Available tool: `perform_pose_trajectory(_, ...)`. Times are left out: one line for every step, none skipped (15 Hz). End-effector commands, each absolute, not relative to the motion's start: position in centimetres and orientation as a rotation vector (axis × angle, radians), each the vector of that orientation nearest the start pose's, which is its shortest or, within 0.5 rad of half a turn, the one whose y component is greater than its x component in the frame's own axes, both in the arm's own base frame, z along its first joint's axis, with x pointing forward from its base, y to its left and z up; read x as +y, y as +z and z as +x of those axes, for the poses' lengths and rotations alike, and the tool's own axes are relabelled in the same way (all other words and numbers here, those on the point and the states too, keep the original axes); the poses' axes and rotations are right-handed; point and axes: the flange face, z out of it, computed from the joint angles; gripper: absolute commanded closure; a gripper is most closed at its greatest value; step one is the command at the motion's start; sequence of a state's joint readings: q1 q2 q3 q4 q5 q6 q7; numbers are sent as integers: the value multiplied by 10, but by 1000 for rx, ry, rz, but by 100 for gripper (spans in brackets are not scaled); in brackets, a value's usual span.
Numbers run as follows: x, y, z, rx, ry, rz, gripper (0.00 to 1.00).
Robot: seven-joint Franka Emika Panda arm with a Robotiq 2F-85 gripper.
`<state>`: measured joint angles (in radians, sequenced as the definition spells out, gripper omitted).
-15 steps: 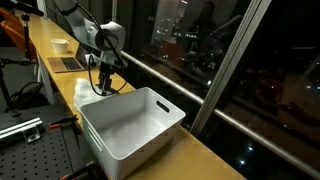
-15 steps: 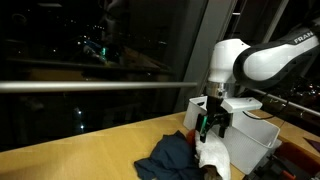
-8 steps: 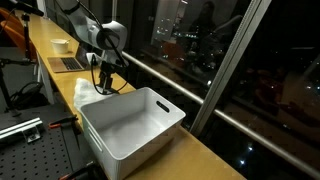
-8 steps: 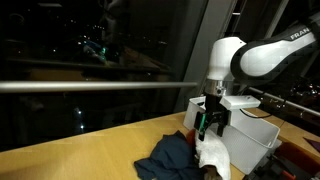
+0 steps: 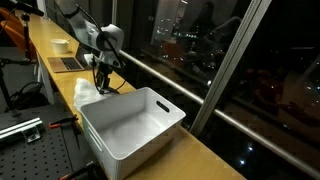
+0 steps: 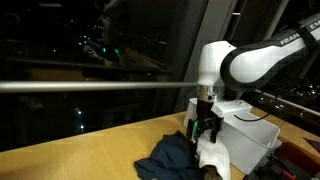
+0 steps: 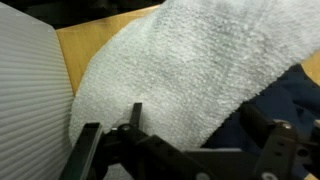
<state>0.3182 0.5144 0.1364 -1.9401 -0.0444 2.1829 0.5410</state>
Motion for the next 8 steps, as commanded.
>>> perform_pose_trajectory(271,186,541,80,451,-3220,27)
perform_pose_trajectory(271,181,540,76,455,-3220,33)
perform_pose_trajectory(271,178,541,77,460,-3219,43)
perform_pose_trajectory(270,174,540,79,466,-3218,50)
perform_pose_trajectory(269,172,540,83,470,-3217,57)
perform_pose_trajectory(267,170,540,89,473,-3217,65)
perform_pose_trajectory(266,170,540,93,475,-3217,72)
perform_pose_trajectory(265,169,541,98,475,-3217,80)
